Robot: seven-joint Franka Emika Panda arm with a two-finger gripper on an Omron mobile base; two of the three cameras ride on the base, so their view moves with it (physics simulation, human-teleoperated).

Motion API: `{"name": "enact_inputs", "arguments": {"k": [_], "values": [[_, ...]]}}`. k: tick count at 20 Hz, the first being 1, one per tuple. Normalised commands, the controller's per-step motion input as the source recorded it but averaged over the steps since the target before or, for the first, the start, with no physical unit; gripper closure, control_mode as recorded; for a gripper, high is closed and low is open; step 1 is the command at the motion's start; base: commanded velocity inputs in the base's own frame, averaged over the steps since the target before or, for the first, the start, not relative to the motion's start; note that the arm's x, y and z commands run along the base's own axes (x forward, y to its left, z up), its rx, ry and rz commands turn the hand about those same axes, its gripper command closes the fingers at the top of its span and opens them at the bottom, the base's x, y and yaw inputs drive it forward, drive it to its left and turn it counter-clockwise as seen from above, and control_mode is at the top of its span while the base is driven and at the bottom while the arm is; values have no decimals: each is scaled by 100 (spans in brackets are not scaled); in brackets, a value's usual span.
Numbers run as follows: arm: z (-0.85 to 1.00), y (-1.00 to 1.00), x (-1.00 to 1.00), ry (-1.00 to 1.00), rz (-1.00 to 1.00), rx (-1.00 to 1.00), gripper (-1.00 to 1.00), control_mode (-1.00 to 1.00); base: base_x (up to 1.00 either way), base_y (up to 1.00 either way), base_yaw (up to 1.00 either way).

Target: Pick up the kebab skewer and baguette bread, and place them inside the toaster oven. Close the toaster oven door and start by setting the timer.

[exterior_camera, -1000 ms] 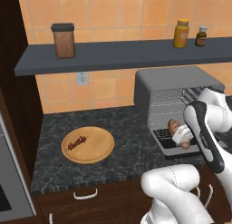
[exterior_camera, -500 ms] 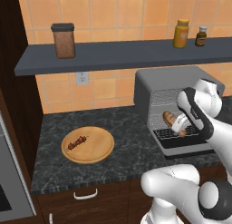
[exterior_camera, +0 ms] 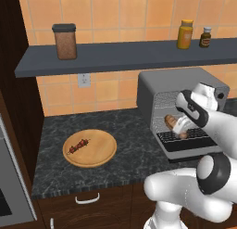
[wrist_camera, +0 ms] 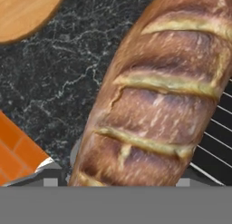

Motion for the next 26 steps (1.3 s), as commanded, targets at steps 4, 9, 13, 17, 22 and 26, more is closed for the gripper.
{"name": "enact_inputs", "arguments": {"k": [4,9,13,17,22,26], "values": [[-30,0,12,0,0,0,100,-100,0,0,0],[-3,0,19,0,0,0,100,-100,0,0,0],[-5,0,22,0,0,0,100,-100,0,0,0],[-27,0,2,0,0,0,100,-100,0,0,0],[-10,0,5,0,0,0,100,-100,0,0,0],[0,-1,3,0,0,0,100,-100,0,0,0]]}}
